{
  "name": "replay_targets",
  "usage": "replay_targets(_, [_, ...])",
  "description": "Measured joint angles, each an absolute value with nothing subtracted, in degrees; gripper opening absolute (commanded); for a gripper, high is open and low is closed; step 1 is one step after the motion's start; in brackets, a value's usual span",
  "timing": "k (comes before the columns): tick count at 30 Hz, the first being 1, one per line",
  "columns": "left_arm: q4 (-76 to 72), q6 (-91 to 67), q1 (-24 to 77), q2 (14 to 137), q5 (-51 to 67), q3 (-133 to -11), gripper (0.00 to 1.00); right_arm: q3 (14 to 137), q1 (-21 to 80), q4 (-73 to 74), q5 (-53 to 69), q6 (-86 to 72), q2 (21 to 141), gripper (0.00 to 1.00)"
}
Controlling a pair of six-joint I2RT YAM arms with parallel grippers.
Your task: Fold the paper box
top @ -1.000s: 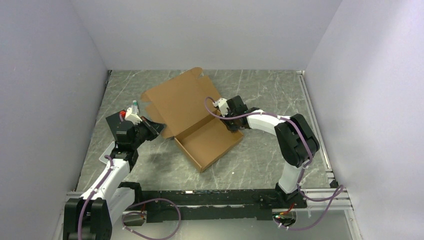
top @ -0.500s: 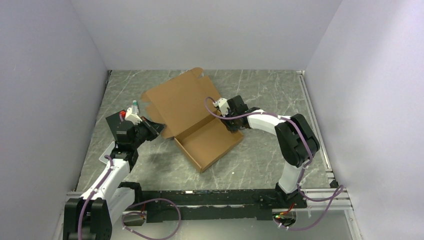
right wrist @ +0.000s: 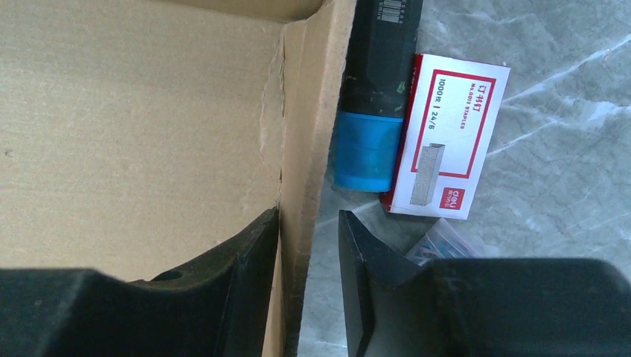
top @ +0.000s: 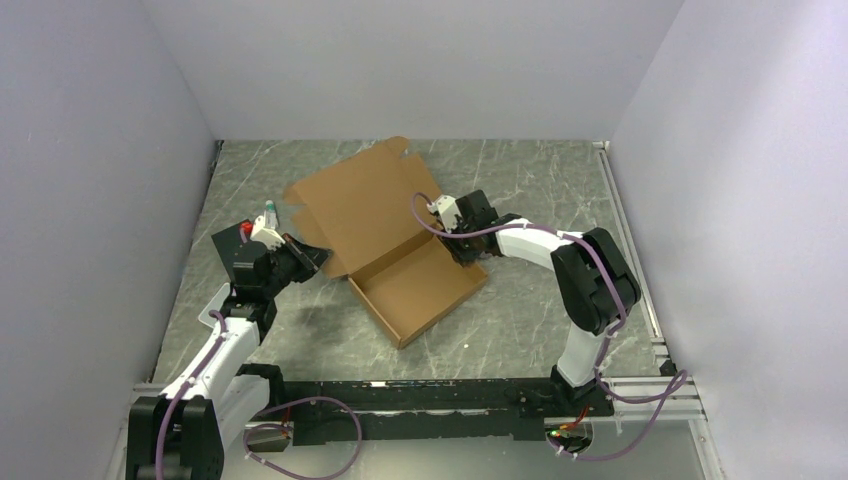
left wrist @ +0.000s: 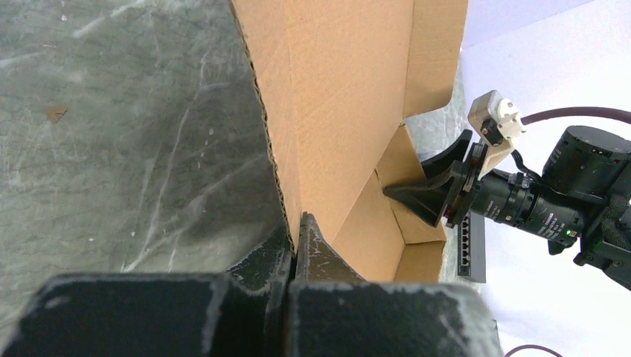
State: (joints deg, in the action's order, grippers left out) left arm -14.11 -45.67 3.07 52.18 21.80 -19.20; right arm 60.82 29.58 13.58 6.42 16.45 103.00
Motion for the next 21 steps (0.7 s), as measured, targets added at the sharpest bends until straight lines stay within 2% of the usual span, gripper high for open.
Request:
replay_targets(9, [-13.87,-45.67,3.16,52.18,22.26,-19.31,0.00,60.82,29.28,13.65,6.94,16.36,101.47,0.45])
replay_targets(15, [-13.85,-45.56,3.46,52.21,22.44,-19.42,0.00,60.90,29.23,13.65,6.83,16.36,101.54,0.44])
replay_targets(17, [-13.80,-45.32,3.62,52.23,22.65,-19.68,0.00,61.12,29.23,13.61,6.46,16.36,101.69,0.40])
replay_targets(19, [-13.82,-45.06,3.77,52.23,22.68,-19.97,0.00,61.23,29.32,13.47,6.00,16.43,101.91,0.25])
replay_targets(21, [-13.82,-44.93,3.95,52.23,22.70,-20.18,0.00,61.25,29.78,13.08,5.10,16.38,102.21,0.17])
